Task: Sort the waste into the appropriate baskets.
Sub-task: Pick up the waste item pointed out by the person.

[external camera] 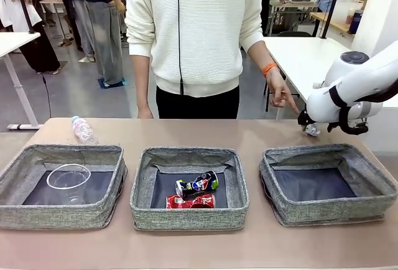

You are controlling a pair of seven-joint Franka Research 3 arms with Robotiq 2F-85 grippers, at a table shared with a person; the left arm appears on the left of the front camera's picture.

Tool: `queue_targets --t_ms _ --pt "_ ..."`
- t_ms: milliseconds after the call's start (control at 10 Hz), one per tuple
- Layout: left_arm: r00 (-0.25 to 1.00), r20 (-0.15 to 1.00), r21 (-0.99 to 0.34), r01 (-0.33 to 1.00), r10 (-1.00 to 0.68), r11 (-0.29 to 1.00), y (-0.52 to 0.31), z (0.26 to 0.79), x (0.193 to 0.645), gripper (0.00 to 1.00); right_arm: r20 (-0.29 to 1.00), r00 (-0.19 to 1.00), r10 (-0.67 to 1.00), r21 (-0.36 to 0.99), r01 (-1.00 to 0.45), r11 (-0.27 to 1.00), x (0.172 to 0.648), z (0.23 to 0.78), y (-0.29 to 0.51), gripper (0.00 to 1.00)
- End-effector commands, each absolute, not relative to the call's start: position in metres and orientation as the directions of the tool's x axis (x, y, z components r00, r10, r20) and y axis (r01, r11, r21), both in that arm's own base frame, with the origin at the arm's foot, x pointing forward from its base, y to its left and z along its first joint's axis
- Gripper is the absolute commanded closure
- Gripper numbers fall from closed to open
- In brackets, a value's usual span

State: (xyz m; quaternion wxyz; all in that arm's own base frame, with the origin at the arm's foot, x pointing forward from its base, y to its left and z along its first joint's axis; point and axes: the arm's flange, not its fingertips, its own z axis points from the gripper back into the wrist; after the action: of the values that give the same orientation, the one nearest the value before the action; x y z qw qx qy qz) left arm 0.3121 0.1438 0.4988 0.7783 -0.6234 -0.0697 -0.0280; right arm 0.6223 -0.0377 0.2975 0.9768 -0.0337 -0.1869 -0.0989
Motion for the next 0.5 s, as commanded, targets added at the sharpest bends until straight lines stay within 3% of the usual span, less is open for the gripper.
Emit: queue_targets --t_ms 0,100,200,300,400 --pt "0.988 0.149 -0.964 0.137 0.035 0.226 0.1439 0.4987 0.3091 0.00 0.348 0.922 -0.168 -0.015 0.185 0.983 0.6280 0.2991 -0.0405 0.00" --pt "0.988 0.149 -0.964 0.137 0.035 0.226 0.1439 0.4987 0.3091 0.00 0.339 0.928 -0.155 -0.005 0.166 0.986 0.6278 0.2996 -0.0401 0.38" --pt "0.988 0.149 -0.964 0.137 0.035 0.226 0.1439 0.4987 0.3091 0.00 0.331 0.931 -0.151 -0.006 0.162 0.987 0.6267 0.3003 -0.0399 0.60" --pt "0.988 0.149 -0.964 0.137 0.035 0.226 0.1439 0.4987 0.3091 0.00 0.322 0.934 -0.156 0.008 0.163 0.987 0.6260 0.3011 -0.0398 0.98" --pt "0.988 0.149 -0.964 0.137 0.035 0.226 0.1439 0.4987 0.3091 0.00 0.319 0.934 -0.160 0.013 0.164 0.986 0.6256 0.3012 -0.0401 1.00"
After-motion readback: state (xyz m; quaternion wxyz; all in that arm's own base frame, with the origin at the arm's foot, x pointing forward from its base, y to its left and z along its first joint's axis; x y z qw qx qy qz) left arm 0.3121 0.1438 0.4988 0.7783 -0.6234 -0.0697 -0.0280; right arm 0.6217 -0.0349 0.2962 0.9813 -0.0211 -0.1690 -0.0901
